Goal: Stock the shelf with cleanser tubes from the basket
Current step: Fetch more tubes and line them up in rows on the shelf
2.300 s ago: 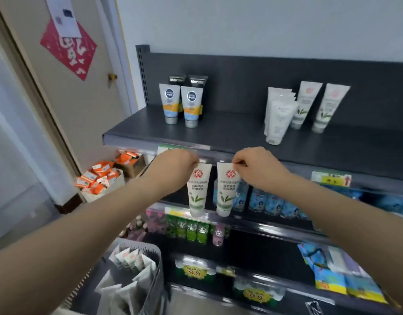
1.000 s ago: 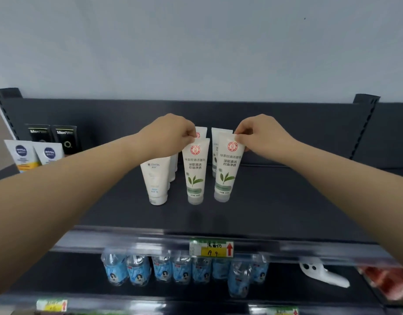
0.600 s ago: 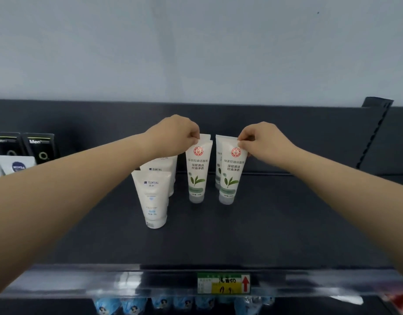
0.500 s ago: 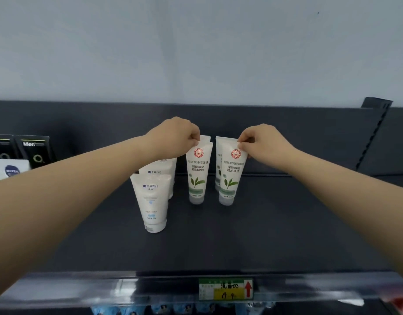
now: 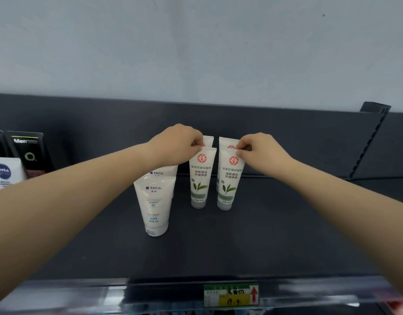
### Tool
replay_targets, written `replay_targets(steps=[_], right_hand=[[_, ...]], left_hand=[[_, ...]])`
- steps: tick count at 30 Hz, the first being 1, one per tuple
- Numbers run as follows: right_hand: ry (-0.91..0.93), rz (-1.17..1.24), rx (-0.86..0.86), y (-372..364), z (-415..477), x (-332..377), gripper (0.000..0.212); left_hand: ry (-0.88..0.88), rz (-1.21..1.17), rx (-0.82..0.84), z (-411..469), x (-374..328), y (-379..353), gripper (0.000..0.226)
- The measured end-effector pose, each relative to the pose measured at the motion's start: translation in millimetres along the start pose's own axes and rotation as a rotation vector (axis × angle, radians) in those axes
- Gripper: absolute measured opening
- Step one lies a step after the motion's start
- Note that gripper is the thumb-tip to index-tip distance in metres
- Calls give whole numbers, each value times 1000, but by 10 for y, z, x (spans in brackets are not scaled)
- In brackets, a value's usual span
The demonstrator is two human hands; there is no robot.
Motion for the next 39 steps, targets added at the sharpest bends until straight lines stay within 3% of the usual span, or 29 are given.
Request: replay_targets(steps=[11,21,33,39], right_hand=[[13,6,-26,22,-106,39,25],[143,-101,-105,175,-384,167,34],[266,-236,-25,161,-877,450,57],[374,-222,0,-23,-1063,889,62]], left_hand=[[13,-20,-5,-101,-14,6,27],[-52,45,-74,-358,-274,100,44],[-19,271,-155,-1110,-754,190,47],[99,417,-160,-1650,-711,282,56]])
Point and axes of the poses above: each hand's wrist, its own z-axis towards the middle knuckle, its own y-axis out of the back of the hand, x = y × z, the point moved 10 cm from there along z, towards the middle knuckle, and after that the axes turned 10 degrees about -z, right-handed, at the moved point
